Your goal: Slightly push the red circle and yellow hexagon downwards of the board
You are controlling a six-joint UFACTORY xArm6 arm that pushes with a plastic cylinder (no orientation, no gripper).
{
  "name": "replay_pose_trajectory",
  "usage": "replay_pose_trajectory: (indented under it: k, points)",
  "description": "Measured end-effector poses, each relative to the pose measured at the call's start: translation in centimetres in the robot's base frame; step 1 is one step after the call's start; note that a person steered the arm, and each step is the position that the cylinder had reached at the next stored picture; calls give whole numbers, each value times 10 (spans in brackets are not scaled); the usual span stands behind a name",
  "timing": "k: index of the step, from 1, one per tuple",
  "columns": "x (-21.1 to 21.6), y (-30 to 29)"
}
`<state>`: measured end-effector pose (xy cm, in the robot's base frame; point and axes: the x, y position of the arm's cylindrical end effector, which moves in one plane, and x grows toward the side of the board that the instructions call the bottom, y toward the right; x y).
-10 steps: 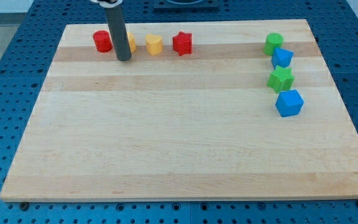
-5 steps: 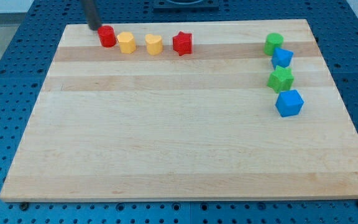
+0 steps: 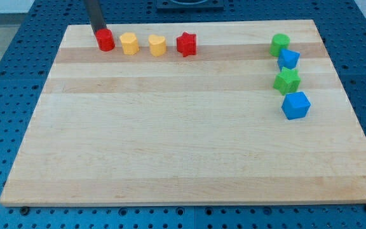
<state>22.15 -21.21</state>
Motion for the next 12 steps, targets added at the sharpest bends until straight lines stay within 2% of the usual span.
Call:
replay_pose_trajectory:
  k: [3, 4, 5, 6, 9, 10, 11, 12]
  points:
    - [18, 0]
    - [3, 3]
    - [-10, 40]
    - [-3, 63]
    - [15, 63]
    - [9, 63]
    - [-21, 120]
    - [-27, 185]
